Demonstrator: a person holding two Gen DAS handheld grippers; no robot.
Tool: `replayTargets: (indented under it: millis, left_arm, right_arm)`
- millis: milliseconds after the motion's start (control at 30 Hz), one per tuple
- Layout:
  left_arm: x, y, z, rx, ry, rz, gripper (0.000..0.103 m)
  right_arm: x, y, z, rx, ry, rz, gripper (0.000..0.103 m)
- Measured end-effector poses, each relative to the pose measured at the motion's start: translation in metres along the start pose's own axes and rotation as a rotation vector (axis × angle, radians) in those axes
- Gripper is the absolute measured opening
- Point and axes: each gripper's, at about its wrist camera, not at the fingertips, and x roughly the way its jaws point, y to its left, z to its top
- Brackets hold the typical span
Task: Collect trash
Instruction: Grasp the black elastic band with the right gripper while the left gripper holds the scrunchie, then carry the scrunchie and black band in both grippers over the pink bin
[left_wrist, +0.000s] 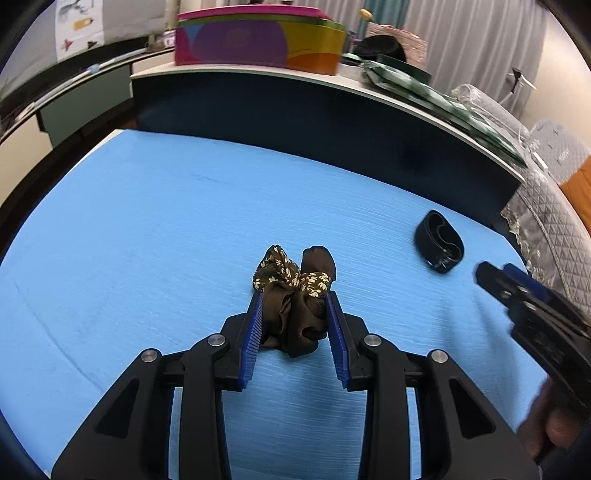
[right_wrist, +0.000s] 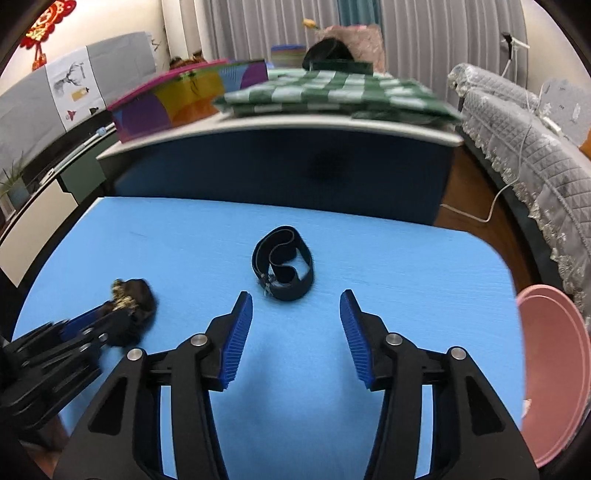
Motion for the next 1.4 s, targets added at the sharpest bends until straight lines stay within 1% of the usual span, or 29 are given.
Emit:
replayTargets:
  millis: [100, 233, 333, 367, 400, 433, 500, 533, 633, 767, 1033, 1233, 1400]
  left_arm:
    - [0.0, 0.007, 0.0, -0.018, 0.007, -0.006, 0.033]
    - [0.003, 0.006, 0.001, -0.017, 0.013, -0.015, 0.033]
    - [0.005, 0.005, 0.001, -0.013, 0.015, -0.017, 0.033]
    - [0.005, 0.005, 0.001, -0.011, 0.016, -0.017, 0.033]
    - [0.005, 0.005, 0.002, -0.008, 0.016, -0.018, 0.033]
    - [0.006, 0.006, 0.002, -0.007, 0.016, -0.019, 0.033]
    - [0.006, 0.006, 0.003, -0.004, 0.017, -0.021, 0.033]
    - [0.006, 0.006, 0.003, -0.003, 0.017, -0.022, 0.033]
    - [0.006, 0.006, 0.002, 0.001, 0.016, -0.02, 0.033]
    - [0.005, 0.004, 0.0, 0.011, 0.013, -0.016, 0.033]
    - [0.0, -0.004, -0.008, 0.039, 0.007, -0.006, 0.033]
    - [-0.009, -0.018, -0.02, 0.085, 0.004, -0.042, 0.033]
    - [-0.016, -0.032, -0.033, 0.142, -0.001, -0.067, 0.033]
  right_arm:
    - [0.019, 0.008, 0.008, -0.018, 0.021, 0.005, 0.061]
    - [0.041, 0.02, 0.012, -0.066, 0.055, -0.006, 0.061]
    - [0.05, 0.022, 0.016, -0.076, 0.066, -0.025, 0.061]
    - [0.052, 0.022, 0.016, -0.076, 0.068, -0.031, 0.059]
    - [0.053, 0.021, 0.017, -0.074, 0.07, -0.033, 0.052]
    - [0.054, 0.02, 0.017, -0.071, 0.079, -0.035, 0.038]
    - [0.054, 0.017, 0.018, -0.066, 0.087, -0.031, 0.021]
    - [0.051, 0.015, 0.017, -0.057, 0.08, -0.03, 0.018]
    - [0.037, 0.01, 0.012, -0.041, 0.06, -0.034, 0.016]
    - [0.008, 0.001, 0.001, -0.037, 0.036, -0.038, 0.016]
    - [-0.058, -0.028, -0.027, 0.018, 0.005, -0.049, 0.016]
    - [-0.104, -0.054, -0.032, 0.057, -0.005, -0.065, 0.016]
    - [-0.138, -0.073, -0.031, 0.063, -0.047, -0.077, 0.016]
